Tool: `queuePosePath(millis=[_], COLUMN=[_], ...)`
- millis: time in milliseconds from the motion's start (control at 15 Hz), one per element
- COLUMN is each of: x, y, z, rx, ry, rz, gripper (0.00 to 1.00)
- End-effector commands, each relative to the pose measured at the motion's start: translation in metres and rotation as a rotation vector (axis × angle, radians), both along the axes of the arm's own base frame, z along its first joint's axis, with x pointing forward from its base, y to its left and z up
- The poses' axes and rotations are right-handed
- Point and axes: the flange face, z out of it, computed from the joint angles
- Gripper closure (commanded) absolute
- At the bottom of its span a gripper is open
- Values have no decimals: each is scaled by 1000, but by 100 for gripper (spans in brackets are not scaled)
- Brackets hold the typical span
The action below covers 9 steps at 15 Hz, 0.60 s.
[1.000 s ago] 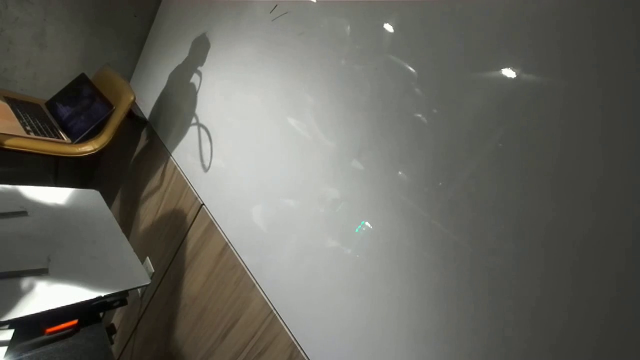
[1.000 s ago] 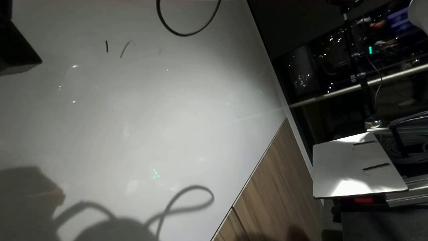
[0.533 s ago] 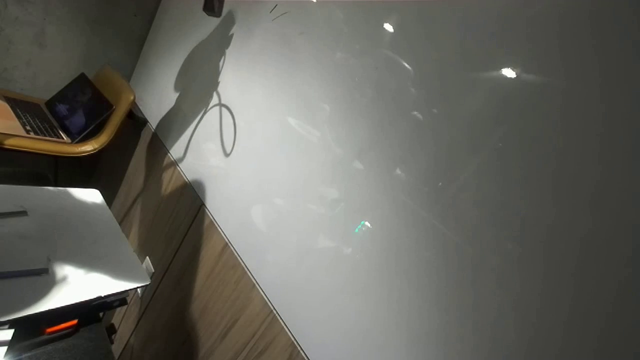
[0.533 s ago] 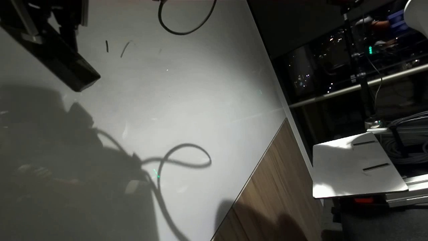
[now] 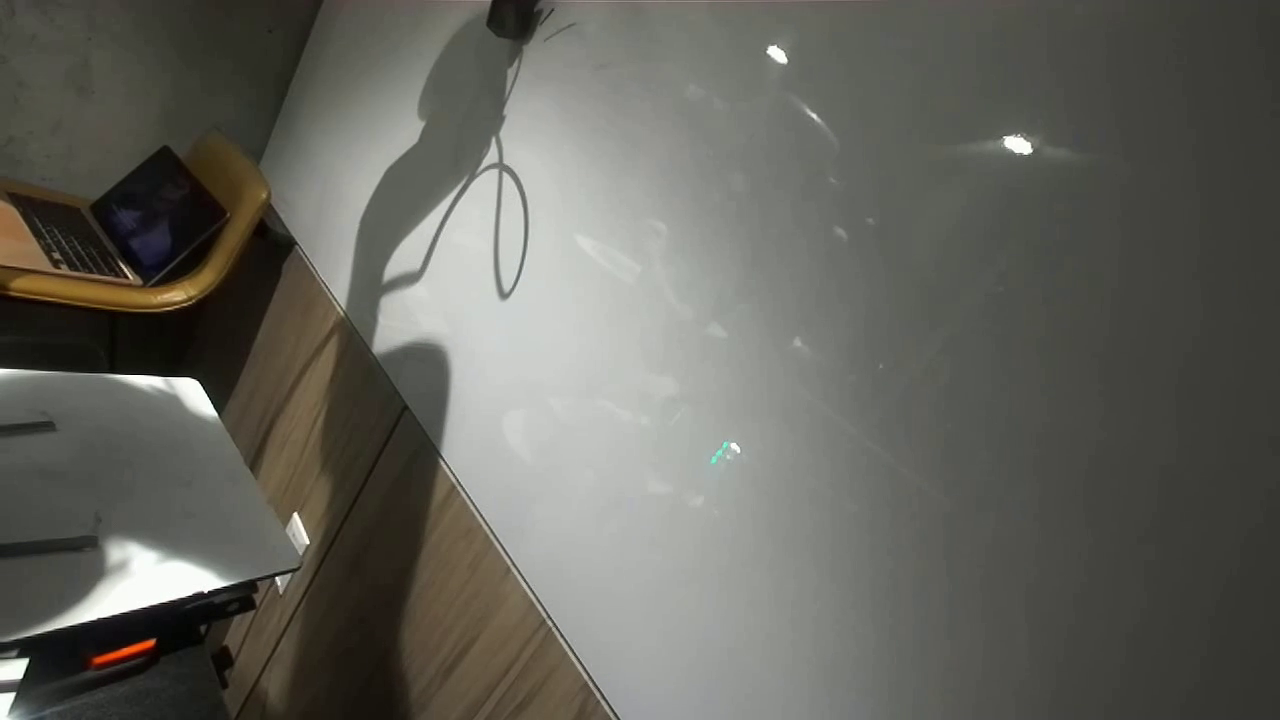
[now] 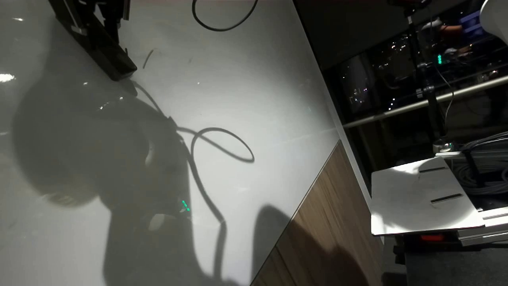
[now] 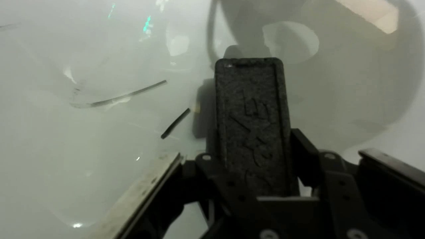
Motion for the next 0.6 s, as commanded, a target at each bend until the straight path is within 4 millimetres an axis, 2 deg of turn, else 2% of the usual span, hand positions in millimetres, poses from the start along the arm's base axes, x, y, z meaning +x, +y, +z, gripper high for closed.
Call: queuePosePath(millis=[0, 533], x=[-1, -2], y=[1, -8], z=[16, 30], rx=[31, 26], ry=[-21, -84], rz=[-30, -98], gripper=[71, 71])
